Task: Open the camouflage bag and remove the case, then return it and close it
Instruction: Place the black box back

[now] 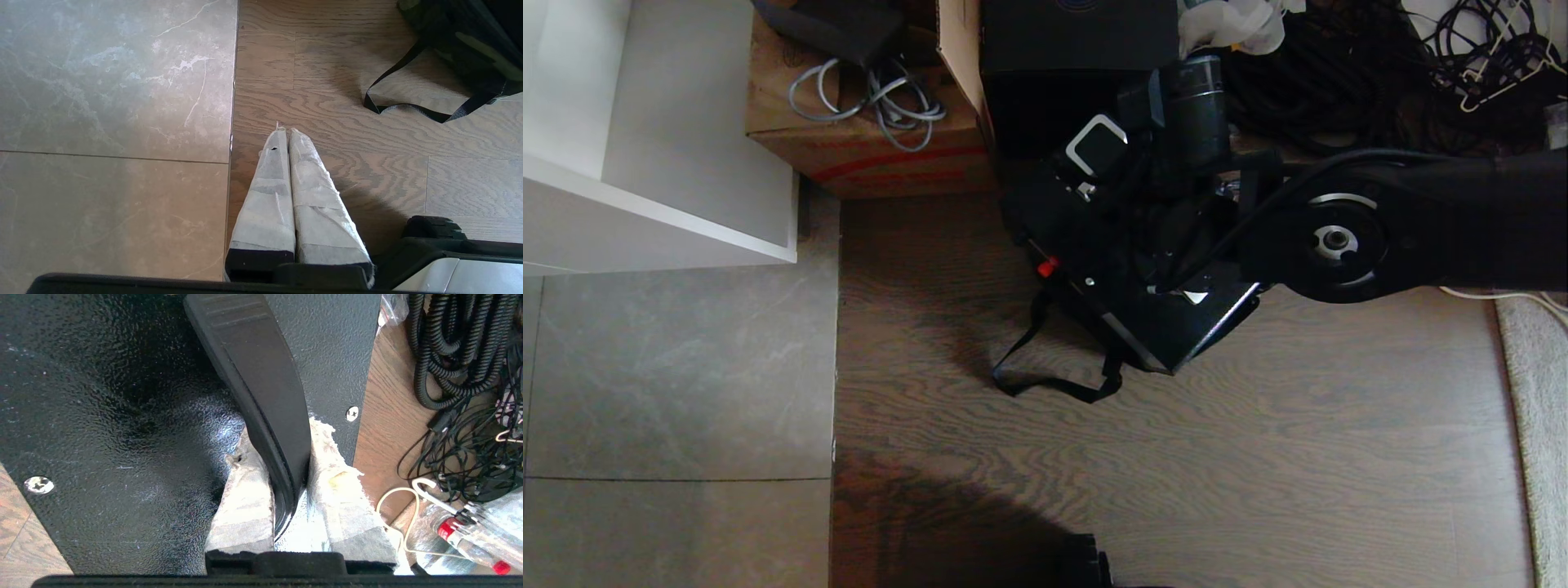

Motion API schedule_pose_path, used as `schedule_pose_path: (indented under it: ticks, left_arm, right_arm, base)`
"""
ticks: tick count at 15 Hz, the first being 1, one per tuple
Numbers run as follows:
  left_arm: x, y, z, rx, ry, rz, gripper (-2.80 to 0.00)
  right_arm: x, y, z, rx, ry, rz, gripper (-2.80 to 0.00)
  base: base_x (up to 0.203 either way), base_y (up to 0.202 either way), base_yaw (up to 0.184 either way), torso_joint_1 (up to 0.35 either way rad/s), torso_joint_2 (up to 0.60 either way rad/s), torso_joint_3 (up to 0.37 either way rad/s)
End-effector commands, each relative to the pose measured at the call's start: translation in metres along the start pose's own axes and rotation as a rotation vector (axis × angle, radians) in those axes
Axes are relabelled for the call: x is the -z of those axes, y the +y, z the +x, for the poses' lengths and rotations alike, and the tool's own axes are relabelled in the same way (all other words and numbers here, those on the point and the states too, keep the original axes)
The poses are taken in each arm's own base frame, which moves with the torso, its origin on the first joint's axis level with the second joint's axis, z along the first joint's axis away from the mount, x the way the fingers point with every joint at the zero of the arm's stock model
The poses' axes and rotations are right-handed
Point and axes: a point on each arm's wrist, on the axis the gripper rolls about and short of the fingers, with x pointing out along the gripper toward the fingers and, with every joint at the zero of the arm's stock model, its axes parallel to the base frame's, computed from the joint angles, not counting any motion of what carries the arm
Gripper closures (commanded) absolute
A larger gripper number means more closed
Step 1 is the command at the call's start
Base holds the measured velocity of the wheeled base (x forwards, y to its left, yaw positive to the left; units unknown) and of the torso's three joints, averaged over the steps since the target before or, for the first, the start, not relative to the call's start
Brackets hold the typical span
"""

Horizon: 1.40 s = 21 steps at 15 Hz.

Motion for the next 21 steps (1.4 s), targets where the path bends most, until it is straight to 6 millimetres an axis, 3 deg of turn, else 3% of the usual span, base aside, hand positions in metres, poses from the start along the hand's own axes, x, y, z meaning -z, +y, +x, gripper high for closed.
schedule_pose_path:
  ticks: [1,21]
  left_arm:
    - [0.002,0.000,0.001,-0.001,0.007,0.000,0.00]
    - [0.002,0.000,0.001,-0.001,0.008,0.000,0.00]
  right_arm:
    - [0.001,0.004,0.003,0.002,0.007,-0.009,0.00]
    - [0.025,-0.021,0.018,0.045,0.084,-0.027,0.00]
  base:
    - [0.000,0.000,0.000,0.000,0.00,0.000]
    - [0.000,0.000,0.000,0.000,0.00,0.000]
